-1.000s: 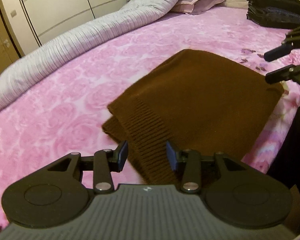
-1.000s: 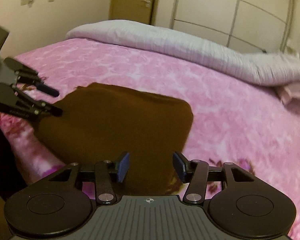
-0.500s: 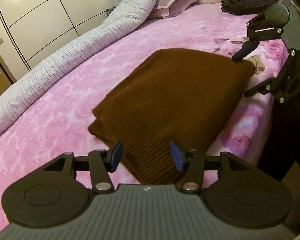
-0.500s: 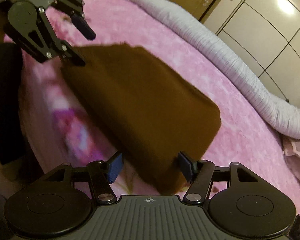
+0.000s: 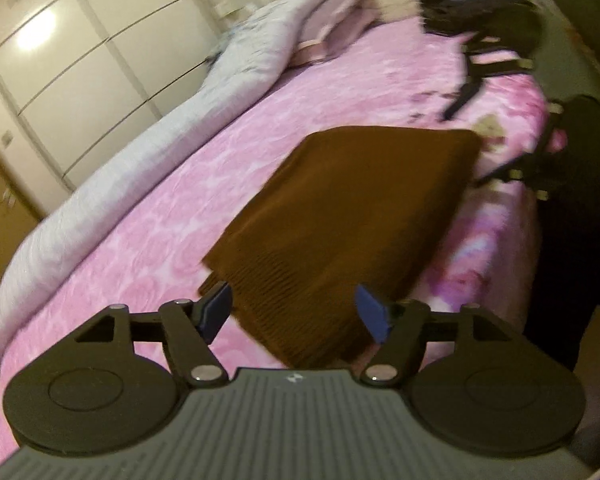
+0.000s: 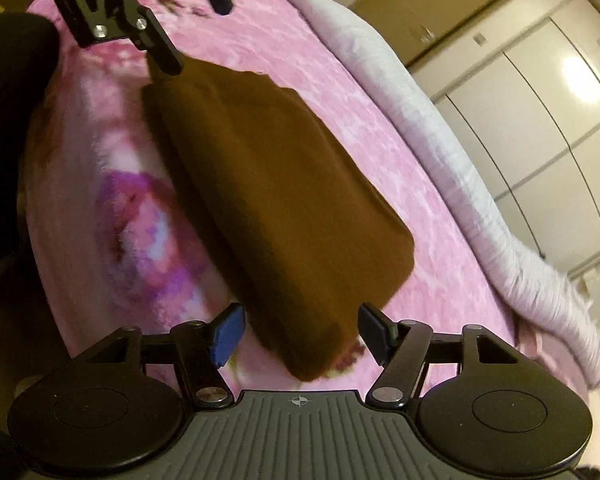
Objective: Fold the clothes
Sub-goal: 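Grasp the folded cardigan with both grippers and lift it off the sheet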
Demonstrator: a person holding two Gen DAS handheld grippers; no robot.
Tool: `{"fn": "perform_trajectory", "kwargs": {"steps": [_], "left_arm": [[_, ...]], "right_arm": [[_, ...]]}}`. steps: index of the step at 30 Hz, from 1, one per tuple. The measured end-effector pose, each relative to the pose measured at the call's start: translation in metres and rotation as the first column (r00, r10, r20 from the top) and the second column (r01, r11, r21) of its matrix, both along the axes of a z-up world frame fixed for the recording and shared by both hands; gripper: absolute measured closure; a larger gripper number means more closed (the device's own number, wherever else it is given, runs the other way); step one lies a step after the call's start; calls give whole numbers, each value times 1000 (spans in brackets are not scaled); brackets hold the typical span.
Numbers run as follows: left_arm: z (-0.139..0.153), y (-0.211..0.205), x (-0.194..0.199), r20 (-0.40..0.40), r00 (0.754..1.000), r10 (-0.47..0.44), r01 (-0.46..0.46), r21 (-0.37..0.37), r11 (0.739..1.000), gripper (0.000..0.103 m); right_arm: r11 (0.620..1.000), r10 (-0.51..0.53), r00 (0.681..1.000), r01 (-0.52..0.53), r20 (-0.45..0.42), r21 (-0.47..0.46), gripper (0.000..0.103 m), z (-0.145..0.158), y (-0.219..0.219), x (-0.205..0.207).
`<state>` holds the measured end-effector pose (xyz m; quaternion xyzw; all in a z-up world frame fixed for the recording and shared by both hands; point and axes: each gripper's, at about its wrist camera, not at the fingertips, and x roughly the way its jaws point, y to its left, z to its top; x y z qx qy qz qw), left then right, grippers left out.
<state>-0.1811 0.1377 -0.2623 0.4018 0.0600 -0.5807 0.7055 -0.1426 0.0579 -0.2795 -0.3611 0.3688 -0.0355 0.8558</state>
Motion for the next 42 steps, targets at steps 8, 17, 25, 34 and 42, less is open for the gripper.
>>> {"fn": "perform_trajectory", "kwargs": {"steps": [8,17,25,34,42], "left_arm": [[-31,-21,-41,150,977,-154,144,74,987,26],[-72,-62,-46,409,893,-186,126,169,977,56],[-49,-82,-8,145,981,-125,97,188,977,81],[-26,-94,12,-13,996,-92,93,161,983,81],[-58,-79,-14,246,955,-165,114,211,971,61]], "right_arm": [[986,120,992,-122,-28,-115,57,-23,1,22],[995,70,997,-71,17,66,77,29,-24,35],[997,58,998,-59,-20,-59,35,-7,-10,26],[976,93,996,-87,18,-200,34,-35,-8,45],[987,65,998,-63,6,-148,76,-17,-27,64]]}}
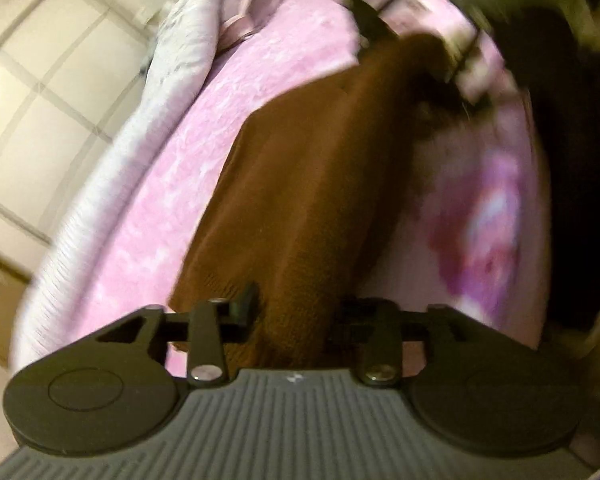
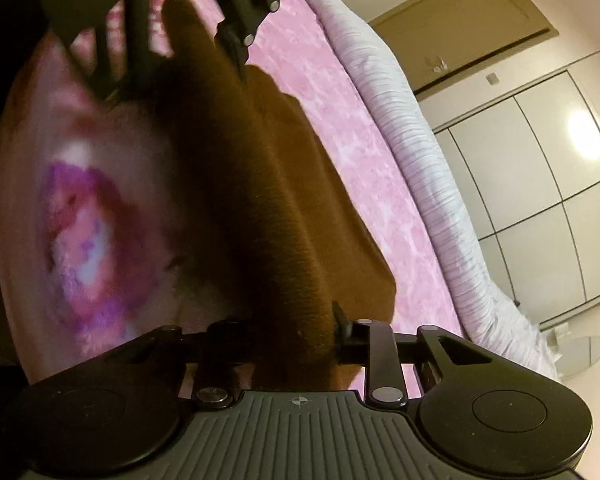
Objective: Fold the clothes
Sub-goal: 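Grasp the folded cardigan with both grippers and lift it off the sheet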
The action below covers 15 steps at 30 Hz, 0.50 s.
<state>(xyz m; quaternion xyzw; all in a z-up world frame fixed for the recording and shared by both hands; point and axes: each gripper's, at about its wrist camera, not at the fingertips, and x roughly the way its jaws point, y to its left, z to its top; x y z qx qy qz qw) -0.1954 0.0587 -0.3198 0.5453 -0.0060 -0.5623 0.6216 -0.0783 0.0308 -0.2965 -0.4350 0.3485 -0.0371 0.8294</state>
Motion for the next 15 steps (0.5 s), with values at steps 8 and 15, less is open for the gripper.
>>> {"fn": "perform_trajectory", "kwargs": {"steps": [8,15], "left_arm": [[-14,-3,-4,180,982,-62,60,18,998,79],[12,1,-3,197,976,-92,97,-17,995,81]], "right_arm": [[1000,11,1000,-11,-13,-3,77,14,11,-11],[1000,14,1000,-14,-1,-20,77,29,15,-21]]}}
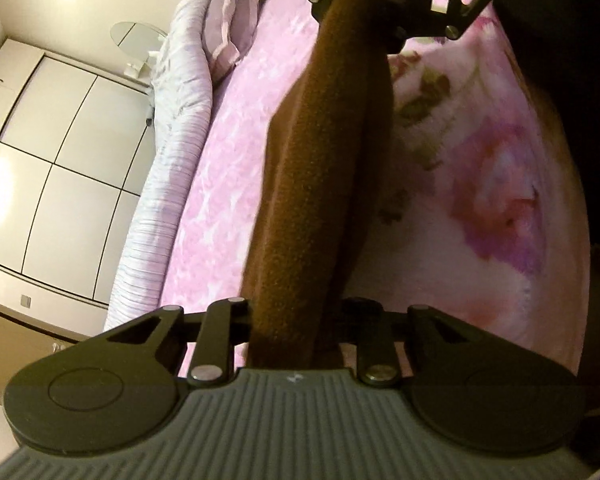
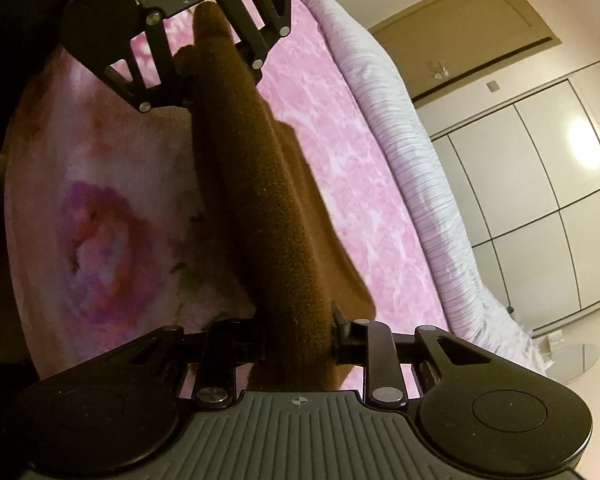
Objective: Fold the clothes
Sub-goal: 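Grasp the folded cardigan with both grippers and lift it off the sheet, then carry the cardigan with both grippers over the stack of dark folded clothes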
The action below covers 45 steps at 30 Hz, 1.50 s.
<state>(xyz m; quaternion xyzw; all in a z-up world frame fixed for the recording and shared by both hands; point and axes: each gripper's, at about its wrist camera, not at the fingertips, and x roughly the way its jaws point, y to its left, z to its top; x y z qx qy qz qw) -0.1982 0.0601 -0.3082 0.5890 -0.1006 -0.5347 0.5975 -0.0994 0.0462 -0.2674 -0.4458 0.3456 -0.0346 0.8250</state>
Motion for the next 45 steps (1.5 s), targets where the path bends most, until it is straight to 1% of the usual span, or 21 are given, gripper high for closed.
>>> {"fn": "perform_trajectory", "kwargs": {"steps": [3,8,10,12,14,17,19,20,22,24,27,31,36,40,43,45], "left_arm": [[10,-3,4,-7,1000,-19,19,7,1000,81],[41,-23,28,-125,991,-48,54,39,998,82],[48,-29,33,-127,990,-67,75,60,995,83],[54,-42,40,-100,990,-97,105,82,991,83],[62,-54,45,-89,989,-119,127,95,987,83],[77,-68,46,-96,986,-137,150,144,978,83],[95,-76,41,-118,984,-136,156,185,970,83],[105,-80,37,-129,982,-134,159,207,965,83],[131,-79,21,-150,980,-134,167,238,957,83],[167,-85,6,-185,974,-133,179,258,949,83],[218,-101,-23,-236,963,-129,193,269,944,83],[269,-131,-76,-283,948,-148,226,268,937,83],[310,-179,-146,-301,933,-199,274,235,932,83],[333,-219,-186,-310,916,-255,323,194,926,83],[340,-242,-206,-303,902,-309,372,178,911,83],[343,-253,-214,-315,884,-346,412,175,894,83]], "right_arm": [[1000,8,1000,-8,9,4,77,8,2,-6],[999,27,999,-29,36,46,77,27,-4,-20],[997,34,998,-37,47,73,77,35,-14,-16],[994,41,998,-46,57,99,78,43,-23,-12],[990,45,998,-50,47,134,78,51,-33,-7],[982,25,1000,-26,9,189,78,72,-47,-4],[974,12,1000,-8,-17,224,78,86,-55,-2],[971,3,999,6,-35,240,79,100,-59,-4],[962,-15,997,34,-71,270,79,128,-66,-8],[951,-38,994,69,-106,301,79,164,-74,-20],[936,-71,988,115,-141,333,79,221,-89,-51],[923,-131,980,176,-150,343,79,277,-115,-102],[908,-222,966,255,-134,333,79,332,-157,-171],[882,-312,943,333,-116,332,79,358,-187,-213],[858,-379,918,396,-117,328,79,375,-202,-235],[840,-419,900,434,-118,326,79,384,-209,-247]]}}
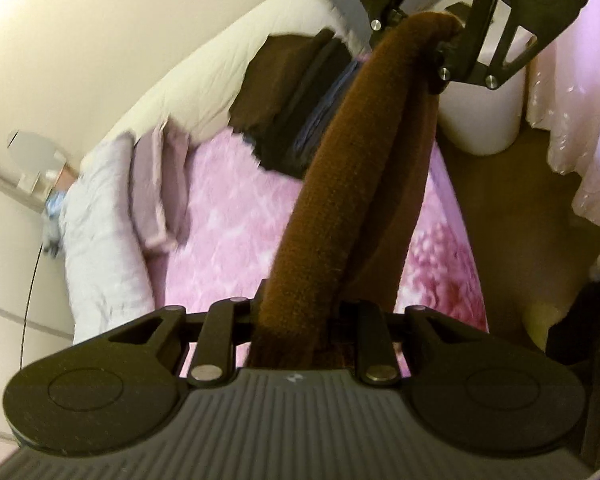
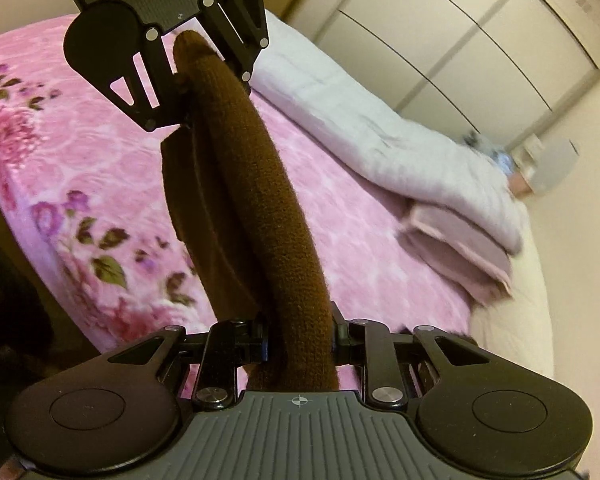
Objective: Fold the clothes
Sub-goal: 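Carry the cardigan with both grippers over the stack of dark folded clothes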
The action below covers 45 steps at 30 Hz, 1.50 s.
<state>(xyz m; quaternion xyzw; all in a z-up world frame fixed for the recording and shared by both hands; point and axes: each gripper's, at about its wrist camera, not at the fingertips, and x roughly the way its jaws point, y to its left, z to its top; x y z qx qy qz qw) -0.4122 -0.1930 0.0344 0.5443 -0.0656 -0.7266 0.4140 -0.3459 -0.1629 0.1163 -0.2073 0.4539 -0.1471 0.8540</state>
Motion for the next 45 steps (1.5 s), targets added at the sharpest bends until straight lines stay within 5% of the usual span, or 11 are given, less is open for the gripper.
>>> {"fn": "perform_trajectory", "kwargs": {"steps": [17,25,32,36,39,42,45], "left_arm": [[-16,-148,-75,-75,929,-364,362,-41,931,83],[8,-302,-142,-77,950,-303,289,-148,946,83],[25,-452,-207,-38,987,-157,138,-301,944,83],[-34,-489,-231,-14,992,-126,116,-286,951,82],[-128,-510,-249,25,996,-89,91,-101,991,81],[-215,-512,-268,157,979,-133,123,68,990,78],[-235,-503,-270,199,967,-156,159,5,987,76]], "right_arm": [[928,-372,927,373,-54,2,78,33,-99,-57],[942,-330,944,330,17,-51,78,64,-263,-103],[940,-202,977,212,66,-267,78,88,-445,-132],[933,-153,985,172,83,-317,77,46,-503,-146],[965,-153,988,146,-16,-216,76,-37,-526,-154],[987,-125,978,105,-165,-122,74,-116,-530,-154],[981,-117,973,82,-197,-178,66,-138,-519,-159]]}}
